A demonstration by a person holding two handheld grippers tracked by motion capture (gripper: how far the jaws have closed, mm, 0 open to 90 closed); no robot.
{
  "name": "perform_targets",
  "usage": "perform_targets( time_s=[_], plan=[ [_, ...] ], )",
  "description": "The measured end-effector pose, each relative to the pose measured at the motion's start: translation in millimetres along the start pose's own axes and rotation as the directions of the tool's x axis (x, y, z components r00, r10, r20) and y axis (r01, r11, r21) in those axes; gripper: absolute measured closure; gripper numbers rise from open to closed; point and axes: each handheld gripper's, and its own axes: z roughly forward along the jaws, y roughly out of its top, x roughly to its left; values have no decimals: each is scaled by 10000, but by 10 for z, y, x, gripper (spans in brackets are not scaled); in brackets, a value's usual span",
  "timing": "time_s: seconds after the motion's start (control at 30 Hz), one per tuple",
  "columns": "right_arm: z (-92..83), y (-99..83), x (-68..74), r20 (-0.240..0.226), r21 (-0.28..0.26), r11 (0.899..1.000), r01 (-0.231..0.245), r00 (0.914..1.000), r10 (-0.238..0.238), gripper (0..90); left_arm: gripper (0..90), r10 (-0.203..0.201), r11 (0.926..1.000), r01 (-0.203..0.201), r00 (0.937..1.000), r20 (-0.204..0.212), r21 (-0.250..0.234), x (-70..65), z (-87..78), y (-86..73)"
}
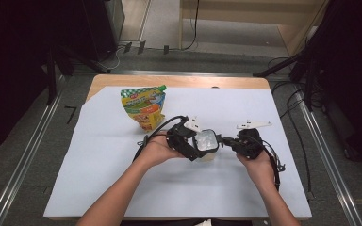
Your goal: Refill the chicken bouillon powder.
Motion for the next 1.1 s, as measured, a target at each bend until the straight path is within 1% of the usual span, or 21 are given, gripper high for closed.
perform_targets(
  time_s=[0.67,0.8,1.0,1.03,1.07,1.1],
  plan=[
    [5,-1,15,-120,30,10000,72,9999,-72,900,169,69,10000,-69,10000,46,18,10,-24,-3],
    [9,0,21,-118,31,9999,97,9999,-96,900,168,-53,10000,53,9999,101,35,30,-42,-3],
    [14,3,37,-161,59,9998,173,9997,-172,900,169,-96,9999,96,9999,123,57,28,-57,-8],
    [12,3,43,-177,65,9998,171,9997,-170,900,167,-212,9998,212,9996,205,-12,34,-63,-4],
    [12,2,46,-139,69,9998,167,9998,-166,900,168,-142,9996,145,9998,133,-222,34,-95,8],
    [12,2,46,-139,69,9998,167,9998,-166,900,170,-142,9996,145,9998,133,-222,34,-95,8]
  ],
)
